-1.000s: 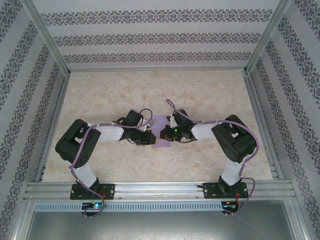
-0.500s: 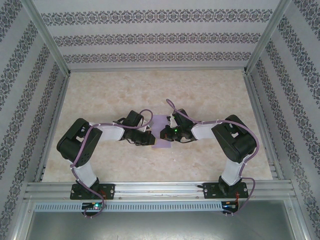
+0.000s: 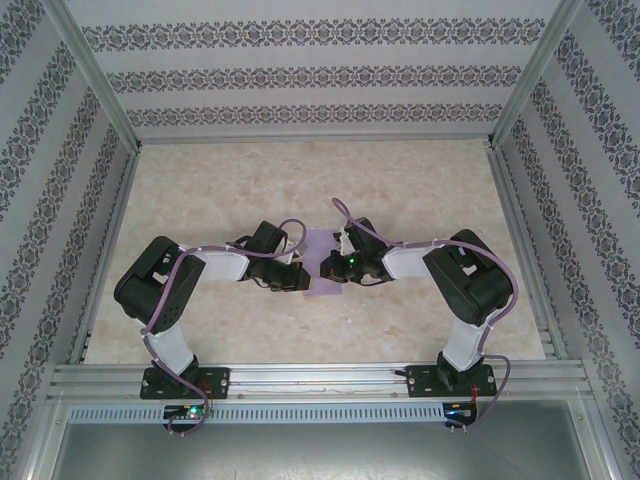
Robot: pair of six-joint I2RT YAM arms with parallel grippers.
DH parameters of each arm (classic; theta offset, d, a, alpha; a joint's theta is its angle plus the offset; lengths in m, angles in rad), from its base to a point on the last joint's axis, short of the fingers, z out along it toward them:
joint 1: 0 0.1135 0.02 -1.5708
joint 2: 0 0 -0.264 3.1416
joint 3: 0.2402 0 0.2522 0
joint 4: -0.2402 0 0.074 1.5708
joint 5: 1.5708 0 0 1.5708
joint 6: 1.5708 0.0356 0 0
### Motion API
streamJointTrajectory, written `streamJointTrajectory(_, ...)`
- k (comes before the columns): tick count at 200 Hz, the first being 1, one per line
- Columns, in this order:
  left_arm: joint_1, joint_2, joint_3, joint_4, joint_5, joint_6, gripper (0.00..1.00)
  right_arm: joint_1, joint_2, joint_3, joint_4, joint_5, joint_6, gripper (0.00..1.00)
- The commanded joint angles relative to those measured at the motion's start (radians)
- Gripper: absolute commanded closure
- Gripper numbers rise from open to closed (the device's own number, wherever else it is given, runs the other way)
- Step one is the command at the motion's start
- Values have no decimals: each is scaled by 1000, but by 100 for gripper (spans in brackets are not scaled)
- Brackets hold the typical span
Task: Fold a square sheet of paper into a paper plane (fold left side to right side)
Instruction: Fold the triangle a second time at the center of the table.
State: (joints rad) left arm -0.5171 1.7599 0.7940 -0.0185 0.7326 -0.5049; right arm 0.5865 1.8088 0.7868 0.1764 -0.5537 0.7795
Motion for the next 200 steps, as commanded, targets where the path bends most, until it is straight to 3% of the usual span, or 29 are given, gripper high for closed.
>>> streamJointTrajectory(1, -12, 15, -14, -40, 7, 24, 89, 6, 47, -2, -69, 29, -23, 100)
streamJointTrajectory(130, -26, 18, -32, -104, -100, 57, 94, 9, -92, 19, -31, 18, -53, 100)
streamJointTrajectory(200, -37, 29, -22, -139, -154, 64, 96, 56, -44, -4, 36, 34, -10, 100)
